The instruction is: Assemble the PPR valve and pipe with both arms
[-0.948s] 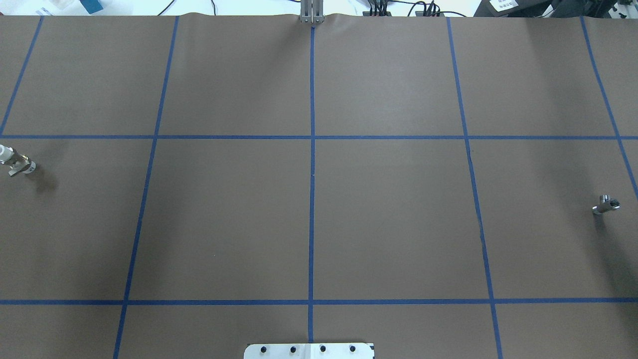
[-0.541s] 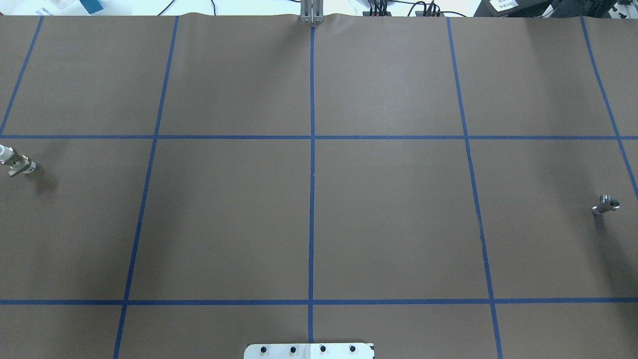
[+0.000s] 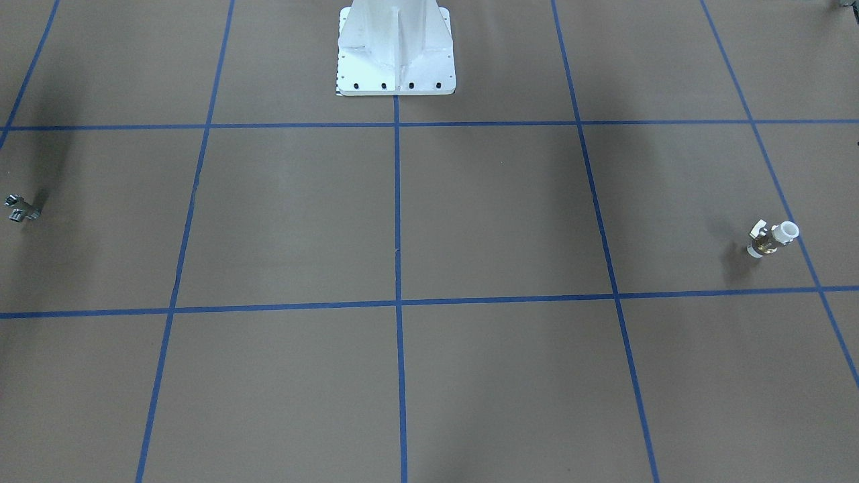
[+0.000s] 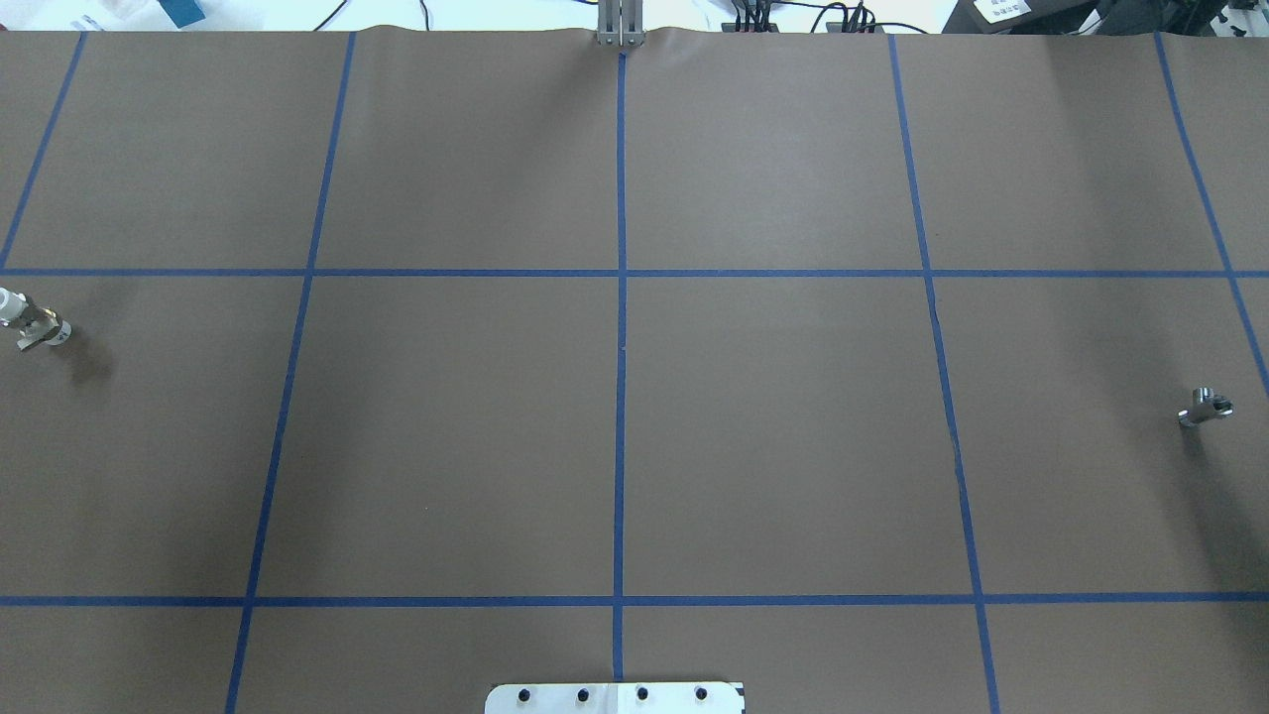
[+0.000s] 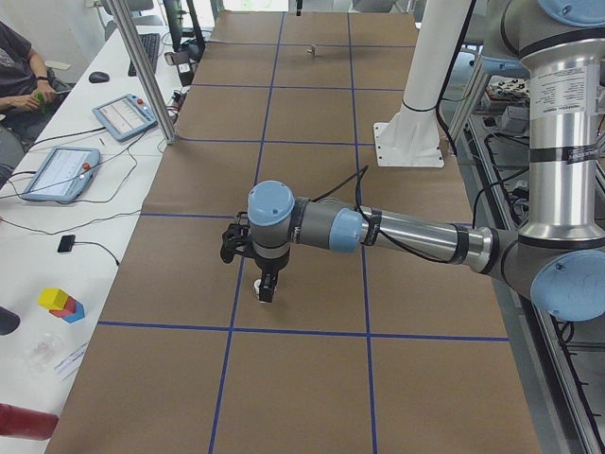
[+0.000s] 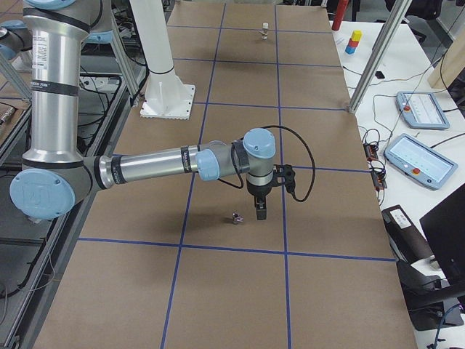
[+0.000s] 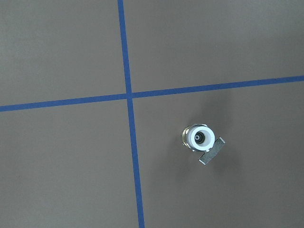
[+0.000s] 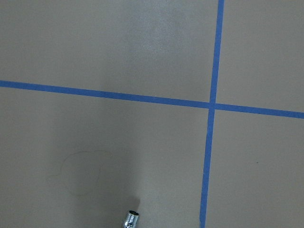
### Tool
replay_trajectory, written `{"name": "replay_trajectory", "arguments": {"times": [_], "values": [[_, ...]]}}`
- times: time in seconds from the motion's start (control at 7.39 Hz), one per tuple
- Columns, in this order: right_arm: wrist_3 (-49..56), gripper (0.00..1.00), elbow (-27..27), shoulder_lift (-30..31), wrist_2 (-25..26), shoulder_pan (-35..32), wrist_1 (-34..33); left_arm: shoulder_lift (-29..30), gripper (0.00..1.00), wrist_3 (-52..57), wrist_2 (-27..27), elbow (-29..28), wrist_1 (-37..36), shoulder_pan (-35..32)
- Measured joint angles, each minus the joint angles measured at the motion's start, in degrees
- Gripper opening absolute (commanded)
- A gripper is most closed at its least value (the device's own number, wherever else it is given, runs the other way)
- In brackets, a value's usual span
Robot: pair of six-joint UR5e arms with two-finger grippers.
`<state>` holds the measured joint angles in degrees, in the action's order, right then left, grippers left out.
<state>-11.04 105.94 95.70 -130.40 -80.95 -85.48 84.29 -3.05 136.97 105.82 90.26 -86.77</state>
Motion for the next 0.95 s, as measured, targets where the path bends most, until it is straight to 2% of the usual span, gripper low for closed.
{"name": "replay_trajectory", "arguments": {"times": [0.54,0.95], "values": [[0.1,1.00,0.0,-0.1,-0.6,1.0,0.5,0.2,1.00,-0.3,0.3,-0.1,1.3,2.8],[0.0,1.00,-0.2,0.0,-1.3,4.8,2.6,0.9,1.00,-1.1,0.2,-0.3,1.4,5.4]]}}
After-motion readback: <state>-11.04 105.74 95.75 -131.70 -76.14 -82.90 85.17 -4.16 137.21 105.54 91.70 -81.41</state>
